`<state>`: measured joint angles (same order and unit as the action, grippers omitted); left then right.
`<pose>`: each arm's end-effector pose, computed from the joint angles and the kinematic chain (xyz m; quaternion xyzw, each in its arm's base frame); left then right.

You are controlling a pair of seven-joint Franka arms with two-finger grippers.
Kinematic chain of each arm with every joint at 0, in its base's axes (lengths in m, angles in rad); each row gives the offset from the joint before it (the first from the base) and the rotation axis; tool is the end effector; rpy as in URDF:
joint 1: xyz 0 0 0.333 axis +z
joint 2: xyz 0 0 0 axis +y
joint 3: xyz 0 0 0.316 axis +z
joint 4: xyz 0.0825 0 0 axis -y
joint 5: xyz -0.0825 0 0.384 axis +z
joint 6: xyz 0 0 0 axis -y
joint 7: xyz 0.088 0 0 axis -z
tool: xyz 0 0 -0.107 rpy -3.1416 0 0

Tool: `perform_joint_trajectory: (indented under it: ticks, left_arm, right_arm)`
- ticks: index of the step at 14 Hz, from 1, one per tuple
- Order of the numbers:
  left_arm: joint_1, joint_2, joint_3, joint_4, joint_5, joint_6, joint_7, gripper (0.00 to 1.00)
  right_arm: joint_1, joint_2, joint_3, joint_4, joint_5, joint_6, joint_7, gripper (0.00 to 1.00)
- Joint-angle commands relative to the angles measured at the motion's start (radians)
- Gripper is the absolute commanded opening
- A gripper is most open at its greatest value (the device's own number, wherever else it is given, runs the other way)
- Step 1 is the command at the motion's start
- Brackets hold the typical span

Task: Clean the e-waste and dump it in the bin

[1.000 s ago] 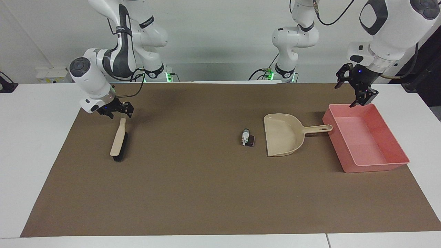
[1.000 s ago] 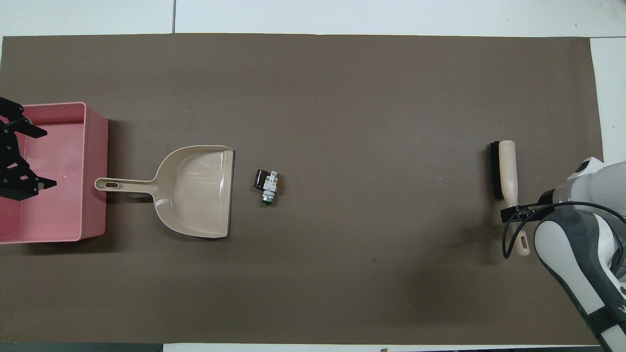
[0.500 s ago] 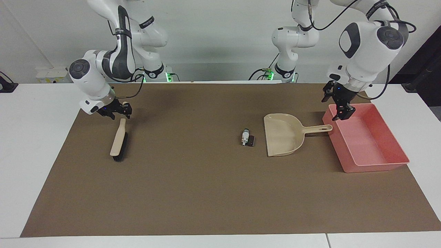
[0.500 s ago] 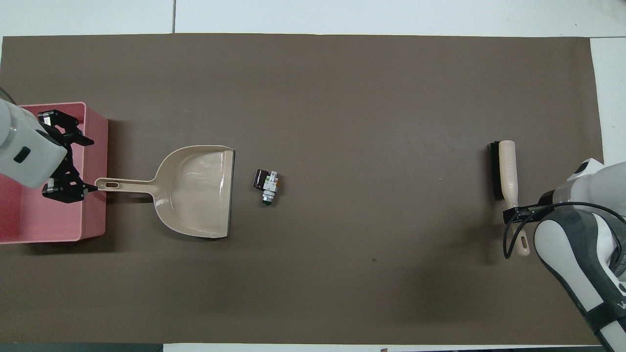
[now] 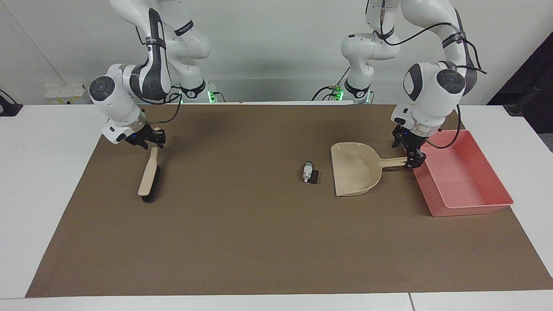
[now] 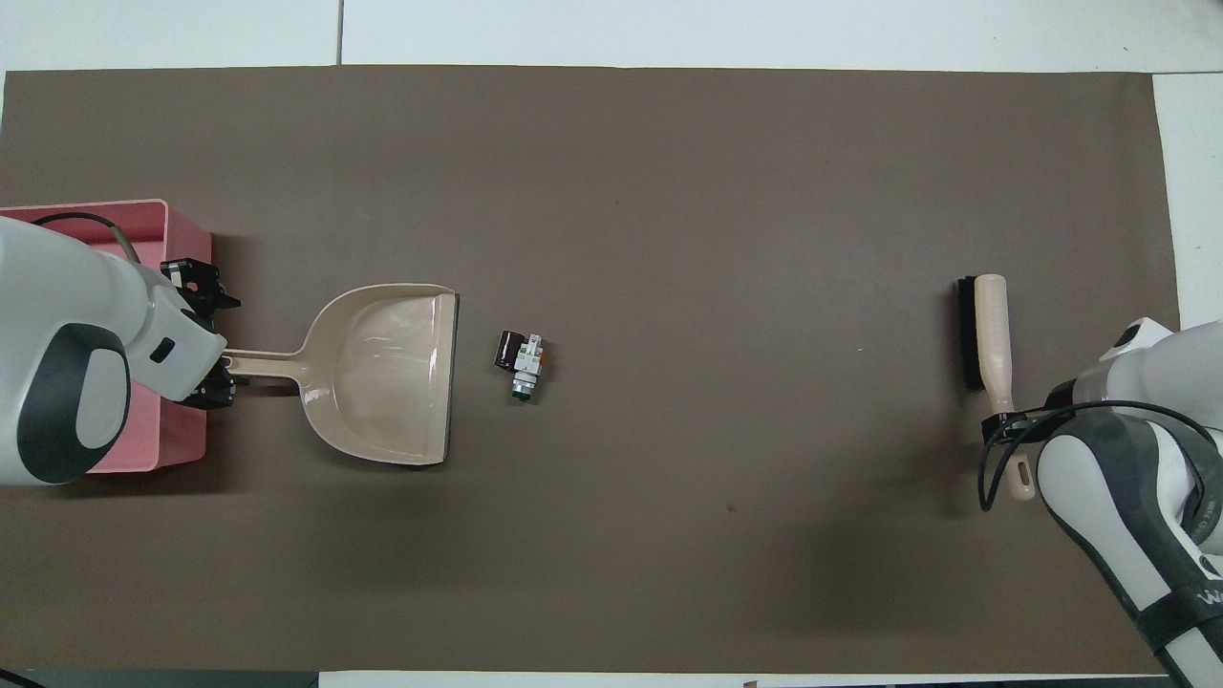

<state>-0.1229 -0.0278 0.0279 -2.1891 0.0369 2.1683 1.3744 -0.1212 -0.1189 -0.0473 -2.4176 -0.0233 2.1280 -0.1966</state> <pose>0.5251 -0.0485 0.3995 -0.7350 0.6779 0.0061 0.0140 0.4480 -0.0771 0.3422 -0.9961 -0.0214 0.0851 0.0090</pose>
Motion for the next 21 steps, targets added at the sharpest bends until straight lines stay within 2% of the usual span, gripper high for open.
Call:
perform_joint_trajectory:
  ticks: [1, 4, 6, 8, 10, 12, 15, 19, 21]
  left_arm:
    - [-0.021, -0.027, 0.001, -0.116, 0.018, 0.128, -0.024, 0.96]
    - [-0.021, -0.02, -0.002, -0.175, 0.018, 0.235, -0.032, 0.95]
    - [-0.021, -0.017, -0.003, -0.175, 0.018, 0.231, -0.034, 0.92]
    - [-0.023, -0.017, -0.003, -0.173, 0.018, 0.225, -0.034, 0.89]
    - [-0.023, -0.017, -0.003, -0.173, 0.018, 0.222, -0.032, 0.8]
    - [-0.023, -0.017, -0.003, -0.173, 0.018, 0.219, -0.031, 0.73]
    - [-0.024, -0.011, -0.003, -0.164, 0.018, 0.222, -0.029, 0.4]
    - [-0.026, -0.003, -0.003, -0.12, 0.018, 0.17, -0.023, 0.02]
    - [-0.032, -0.001, -0.002, -0.043, 0.018, 0.066, -0.024, 0.0]
  right_arm:
    - [-0.014, -0.018, 0.006, -0.02, 0.013, 0.015, -0.034, 0.46]
    - [-0.005, -0.018, 0.007, -0.02, 0.013, 0.015, -0.024, 0.26]
    - [-0.002, -0.018, 0.009, -0.017, 0.013, 0.003, -0.015, 0.0]
    - [0.015, -0.005, 0.012, 0.029, 0.011, -0.044, -0.018, 0.0]
    - [0.063, 0.014, 0.014, 0.173, 0.011, -0.222, -0.006, 0.0]
    - [0.147, 0.024, 0.014, 0.265, 0.01, -0.33, 0.041, 0.0]
    - [0.295, 0.031, 0.018, 0.366, 0.01, -0.454, 0.211, 0.0]
    - [0.44, 0.038, 0.021, 0.371, 0.068, -0.421, 0.394, 0.0]
    - [0.492, 0.048, 0.023, 0.37, 0.095, -0.416, 0.462, 0.0]
